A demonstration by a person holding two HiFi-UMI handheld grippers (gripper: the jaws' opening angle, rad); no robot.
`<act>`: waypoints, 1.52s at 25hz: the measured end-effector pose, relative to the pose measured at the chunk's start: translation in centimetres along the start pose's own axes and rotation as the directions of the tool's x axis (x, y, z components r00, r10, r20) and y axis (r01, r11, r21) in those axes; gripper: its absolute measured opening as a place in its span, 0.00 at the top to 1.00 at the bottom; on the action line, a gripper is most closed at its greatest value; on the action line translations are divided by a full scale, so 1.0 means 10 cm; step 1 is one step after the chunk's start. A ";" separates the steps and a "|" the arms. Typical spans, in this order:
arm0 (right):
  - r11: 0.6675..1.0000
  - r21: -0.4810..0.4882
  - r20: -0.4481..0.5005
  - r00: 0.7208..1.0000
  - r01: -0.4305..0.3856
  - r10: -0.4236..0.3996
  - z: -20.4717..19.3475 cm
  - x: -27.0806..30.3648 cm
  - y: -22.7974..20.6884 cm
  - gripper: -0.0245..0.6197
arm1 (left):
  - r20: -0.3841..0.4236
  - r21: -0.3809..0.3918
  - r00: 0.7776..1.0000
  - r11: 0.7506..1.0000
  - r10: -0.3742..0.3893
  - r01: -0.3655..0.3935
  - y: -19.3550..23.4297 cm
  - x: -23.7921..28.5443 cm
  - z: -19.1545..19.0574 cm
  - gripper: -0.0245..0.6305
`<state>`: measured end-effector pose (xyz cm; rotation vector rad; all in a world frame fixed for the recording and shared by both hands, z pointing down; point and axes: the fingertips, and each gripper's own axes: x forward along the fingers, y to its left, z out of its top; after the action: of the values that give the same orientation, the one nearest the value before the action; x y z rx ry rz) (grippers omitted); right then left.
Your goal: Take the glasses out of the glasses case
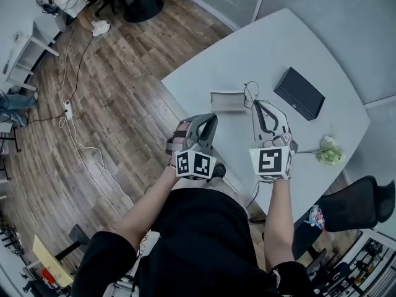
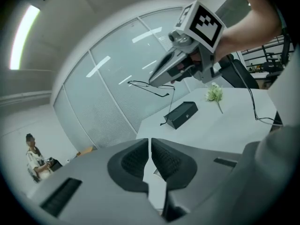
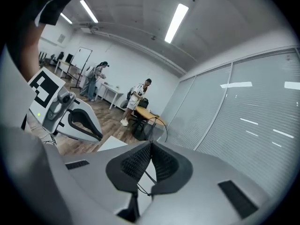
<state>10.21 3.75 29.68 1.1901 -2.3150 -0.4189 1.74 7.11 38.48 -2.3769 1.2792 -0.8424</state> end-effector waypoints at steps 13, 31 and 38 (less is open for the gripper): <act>0.914 0.405 0.237 0.967 -0.009 -0.095 0.19 -0.86 -0.42 0.93 | 0.122 -0.367 0.987 0.929 0.104 -0.052 0.47 -0.56 0.66 0.93; 0.813 0.579 0.332 0.928 -0.058 -0.170 0.19 -1.29 -0.61 0.93 | 0.200 -0.638 0.977 0.767 0.079 0.069 0.89 -0.78 0.72 0.93; 0.805 0.591 0.333 0.925 -0.053 -0.183 0.12 -1.31 -0.68 0.93 | 0.202 -0.643 0.978 0.760 0.054 0.090 0.84 -0.65 0.74 0.93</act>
<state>20.53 10.65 21.63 1.5950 -2.8678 0.0939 -1.85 7.91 26.05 -2.8946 1.6564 -0.1152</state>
